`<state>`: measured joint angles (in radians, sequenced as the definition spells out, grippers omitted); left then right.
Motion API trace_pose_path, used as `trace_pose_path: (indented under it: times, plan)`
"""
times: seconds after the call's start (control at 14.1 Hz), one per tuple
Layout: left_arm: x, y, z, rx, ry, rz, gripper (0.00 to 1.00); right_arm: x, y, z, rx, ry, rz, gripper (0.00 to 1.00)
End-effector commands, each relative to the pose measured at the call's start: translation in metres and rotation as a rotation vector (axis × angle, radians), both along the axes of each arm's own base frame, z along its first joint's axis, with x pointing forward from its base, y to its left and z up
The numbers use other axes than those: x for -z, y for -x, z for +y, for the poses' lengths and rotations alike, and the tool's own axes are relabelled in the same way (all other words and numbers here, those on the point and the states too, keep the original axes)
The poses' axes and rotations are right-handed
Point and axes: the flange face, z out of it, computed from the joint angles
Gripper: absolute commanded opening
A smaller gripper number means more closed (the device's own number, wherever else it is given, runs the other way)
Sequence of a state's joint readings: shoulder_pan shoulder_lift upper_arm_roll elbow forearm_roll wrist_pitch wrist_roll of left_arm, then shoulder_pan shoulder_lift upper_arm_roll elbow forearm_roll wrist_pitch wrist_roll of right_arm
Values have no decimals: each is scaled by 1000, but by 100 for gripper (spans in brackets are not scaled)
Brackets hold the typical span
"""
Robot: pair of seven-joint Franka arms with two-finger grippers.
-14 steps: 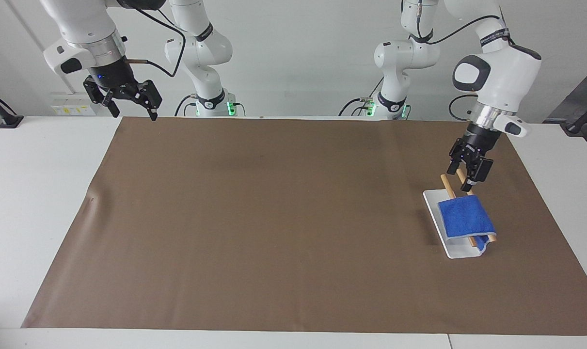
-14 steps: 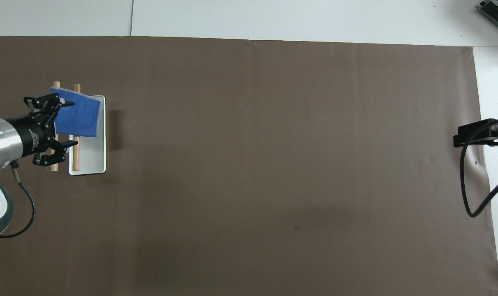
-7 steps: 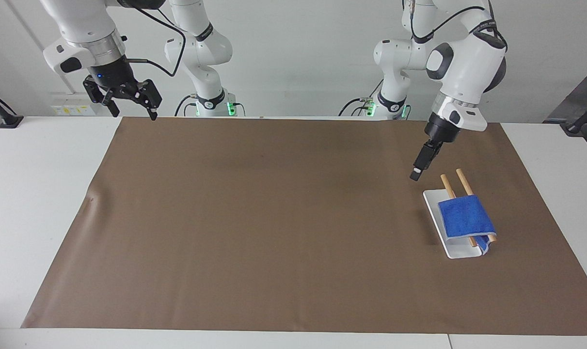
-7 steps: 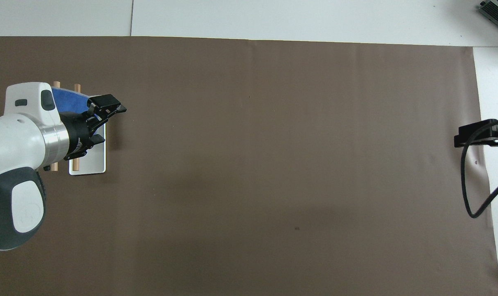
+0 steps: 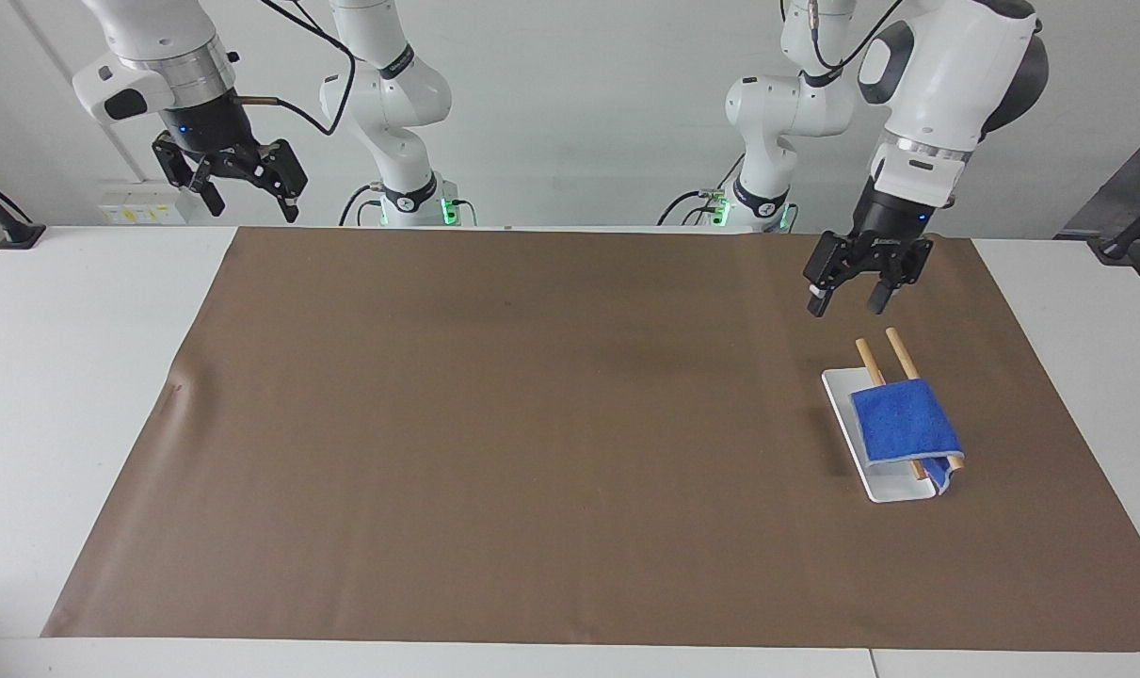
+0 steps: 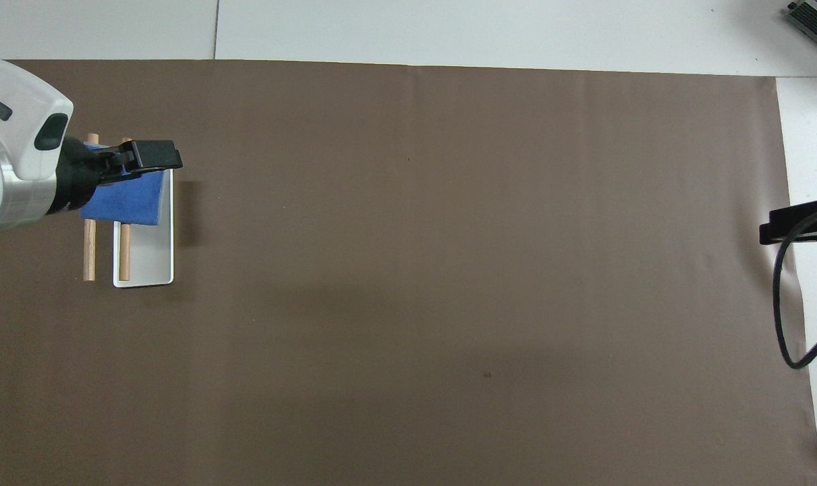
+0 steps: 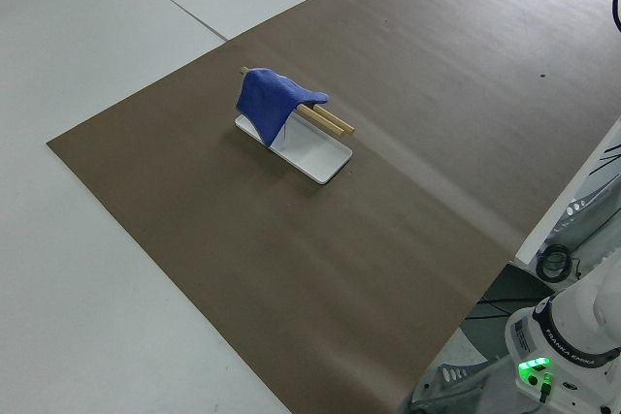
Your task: Right arm passes towel to left arm to hang
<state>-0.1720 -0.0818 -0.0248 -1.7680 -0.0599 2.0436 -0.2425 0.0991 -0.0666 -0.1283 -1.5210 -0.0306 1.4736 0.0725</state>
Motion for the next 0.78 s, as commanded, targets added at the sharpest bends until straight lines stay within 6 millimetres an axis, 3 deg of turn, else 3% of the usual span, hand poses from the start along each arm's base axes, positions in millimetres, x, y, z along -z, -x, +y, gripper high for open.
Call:
trace_pose_path:
  times: [0.0, 0.14, 0.43, 0.71]
  plan:
    - [-24, -11, 8, 153, -154, 41, 100, 6, 11, -2, -10, -4, 22, 100]
    - [-41, -6, 10, 220, -178, 72, 100, 6, 11, -3, -9, -4, 21, 100]
    - [-49, 1, 17, 339, -210, 207, 100, 6, 11, -3, -19, -4, 18, 100]
    - [-41, 24, 19, 359, -203, 314, 100, 7, 11, -2, -56, -4, 20, 100]
